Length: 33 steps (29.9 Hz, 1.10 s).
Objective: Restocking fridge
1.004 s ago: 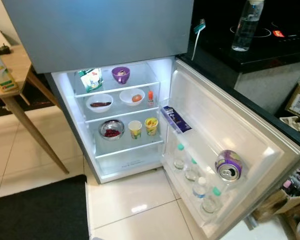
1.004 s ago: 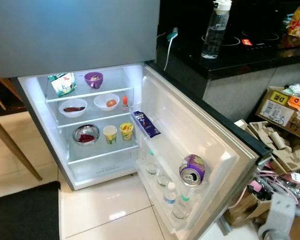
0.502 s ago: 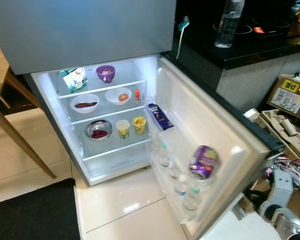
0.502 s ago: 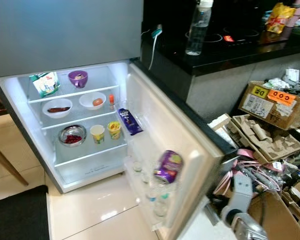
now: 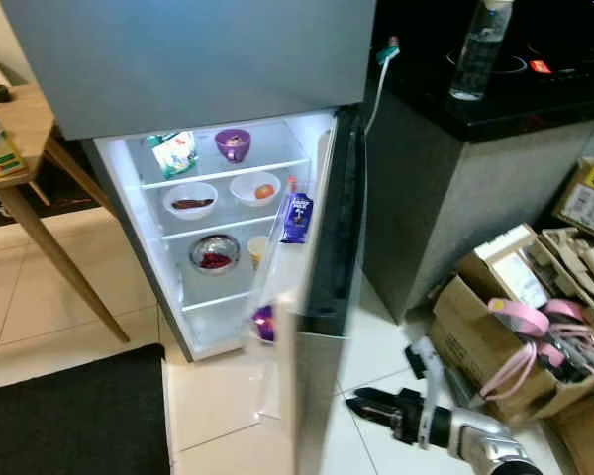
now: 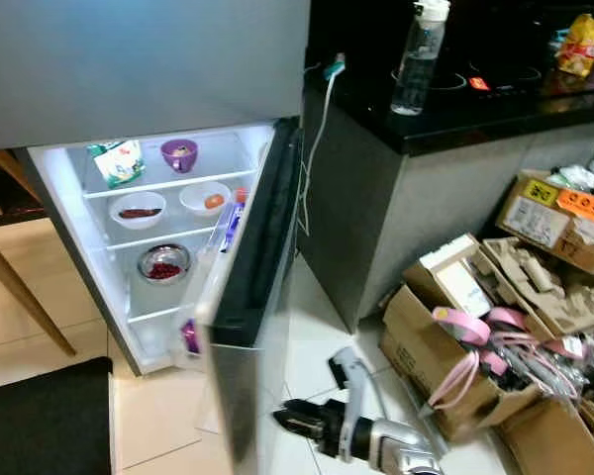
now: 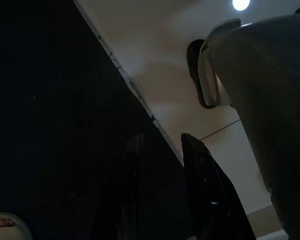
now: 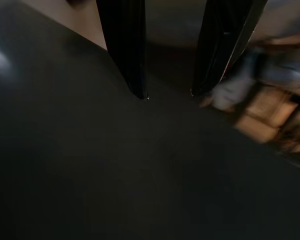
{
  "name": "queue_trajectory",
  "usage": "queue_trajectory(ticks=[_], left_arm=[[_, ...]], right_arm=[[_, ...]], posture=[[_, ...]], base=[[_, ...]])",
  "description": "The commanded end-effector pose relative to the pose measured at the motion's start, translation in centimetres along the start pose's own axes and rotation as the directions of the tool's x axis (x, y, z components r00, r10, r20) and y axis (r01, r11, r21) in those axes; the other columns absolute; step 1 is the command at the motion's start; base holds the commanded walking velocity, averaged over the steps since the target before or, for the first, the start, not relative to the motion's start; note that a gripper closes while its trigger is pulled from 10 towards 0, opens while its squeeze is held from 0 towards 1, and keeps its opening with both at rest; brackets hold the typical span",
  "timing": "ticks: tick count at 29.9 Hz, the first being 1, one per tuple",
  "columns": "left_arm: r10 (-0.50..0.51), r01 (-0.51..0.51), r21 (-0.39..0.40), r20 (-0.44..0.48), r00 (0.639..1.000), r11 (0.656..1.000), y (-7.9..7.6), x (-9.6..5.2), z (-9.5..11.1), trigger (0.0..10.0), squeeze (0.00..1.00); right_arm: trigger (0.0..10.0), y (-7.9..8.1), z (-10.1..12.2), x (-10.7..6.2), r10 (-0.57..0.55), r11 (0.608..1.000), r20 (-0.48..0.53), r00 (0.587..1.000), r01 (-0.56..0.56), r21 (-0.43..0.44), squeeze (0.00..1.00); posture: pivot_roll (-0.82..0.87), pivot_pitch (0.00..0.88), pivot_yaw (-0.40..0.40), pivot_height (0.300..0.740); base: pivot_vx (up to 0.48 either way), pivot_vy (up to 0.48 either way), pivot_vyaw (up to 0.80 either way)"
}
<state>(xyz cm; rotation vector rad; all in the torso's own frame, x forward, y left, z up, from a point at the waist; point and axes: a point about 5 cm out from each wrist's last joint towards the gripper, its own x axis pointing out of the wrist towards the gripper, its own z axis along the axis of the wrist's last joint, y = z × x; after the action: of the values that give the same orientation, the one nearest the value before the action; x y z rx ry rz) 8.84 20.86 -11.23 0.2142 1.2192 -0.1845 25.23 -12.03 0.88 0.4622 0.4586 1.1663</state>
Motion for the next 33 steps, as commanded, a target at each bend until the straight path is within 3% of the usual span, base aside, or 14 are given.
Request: queue_trajectory(ticks=[1,3,5,7,8,9,10,11,13,14,19,22,29,33], left_arm=[[-0.041,0.041,0.005,-0.004,0.999,0.999,-1.2,0.1,-0.1,10.0,0.0],[-0.041,0.041,0.003,-0.003,0.999,0.999,-1.2,0.1,-0.1,10.0,0.0],[-0.04,0.04,0.003,-0.004,0.999,0.999,-1.2,0.1,-0.1,10.0,0.0],[-0.04,0.04,0.003,-0.004,0.999,0.999,-1.2,0.1,-0.1,10.0,0.0],[-0.04,0.04,0.003,-0.005,0.999,0.999,-1.2,0.1,-0.1,10.0,0.0],[-0.04,0.04,0.003,-0.005,0.999,0.999,-1.2,0.1,-0.1,10.0,0.0],[-0.041,0.041,0.001,-0.006,0.999,0.999,-1.2,0.1,-0.1,10.0,0.0],[-0.041,0.041,0.001,-0.006,0.999,0.999,-1.2,0.1,-0.1,10.0,0.0],[-0.043,0.043,-0.004,-0.006,0.999,0.999,-1.3,0.2,-0.1,10.0,0.0],[-0.045,0.045,-0.005,-0.006,0.999,0.999,-1.3,0.2,-0.1,10.0,0.0],[-0.049,0.049,-0.006,-0.006,0.999,0.999,-1.4,0.2,-0.1,10.0,0.0],[-0.049,0.049,-0.004,-0.007,0.999,0.999,-1.4,0.2,0.0,10.0,0.0],[-0.052,0.052,0.002,-0.008,0.999,0.999,-1.4,0.2,0.0,10.0,0.0],[-0.051,0.051,0.003,-0.007,0.999,0.999,-1.3,0.2,0.1,10.0,0.0]], right_arm=[[10.0,-0.3,1.0,0.1,-0.022,1.0,0.05,0.999,0.022,-0.012,0.0],[10.0,-2.8,1.6,-1.2,-0.366,0.93,0.08,0.927,0.368,-0.016,0.0],[10.0,-4.1,1.0,-3.4,-0.569,0.821,0.041,0.821,0.57,-0.03,0.0],[10.0,-4.1,1.0,-3.4,-0.569,0.821,0.041,0.821,0.57,-0.03,0.0],[10.0,-4.3,0.7,-4.2,-0.61,0.791,0.023,0.792,0.61,-0.043,0.0],[10.0,-4.3,0.7,-4.2,-0.61,0.791,0.023,0.792,0.61,-0.043,0.0],[10.0,-4.9,-0.7,-6.5,-0.73,0.683,-0.052,0.681,0.727,-0.067,0.0],[10.0,-4.9,-0.7,-6.5,-0.73,0.683,-0.052,0.681,0.727,-0.067,0.0],[10.0,-5.1,-3.3,-10.8,-0.866,0.492,-0.164,0.473,0.864,-0.107,0.0],[10.0,-4.9,-4.5,-12.5,-0.892,0.429,-0.211,0.4,0.895,-0.118,0.0],[10.0,-3.0,-9.0,-17.0,-0.907,0.268,-0.356,0.222,0.96,-0.083,0.0],[10.0,-2.3,-10.4,-17.9,-0.905,0.214,-0.394,0.162,0.973,-0.09,0.0],[10.0,-0.8,-12.8,-18.6,-0.884,0.168,-0.453,0.112,0.982,-0.084,0.0],[10.0,-0.9,-12.8,-18.5,-0.886,0.155,-0.454,0.097,0.984,-0.092,0.0]], posture=[[-0.07,0.0,-0.033,0.74],[-0.07,0.0,-0.033,0.74],[-0.07,0.0,-0.03,0.74],[-0.07,0.0,-0.03,0.74],[-0.07,0.0,-0.03,0.74],[-0.07,0.0,-0.03,0.74],[-0.07,0.0,-0.033,0.74],[-0.07,0.0,-0.033,0.74],[-0.07,0.0,-0.032,0.74],[-0.07,0.0,-0.032,0.74],[-0.07,0.0,-0.029,0.74],[-0.07,0.0,-0.027,0.74],[-0.08,0.0,-0.021,0.74],[-0.08,0.0,-0.019,0.74]], base=[[0.0,0.0,0.0],[0.0,0.0,0.0],[0.0,0.0,0.0],[0.0,0.0,0.0],[0.0,0.0,0.0],[0.0,0.0,0.0],[0.0,0.0,0.58],[0.0,0.0,0.58],[0.0,0.0,0.79],[0.0,0.0,0.77],[0.0,0.0,0.77],[0.0,0.0,0.77],[0.0,0.0,0.77],[0.0,0.0,0.77]])
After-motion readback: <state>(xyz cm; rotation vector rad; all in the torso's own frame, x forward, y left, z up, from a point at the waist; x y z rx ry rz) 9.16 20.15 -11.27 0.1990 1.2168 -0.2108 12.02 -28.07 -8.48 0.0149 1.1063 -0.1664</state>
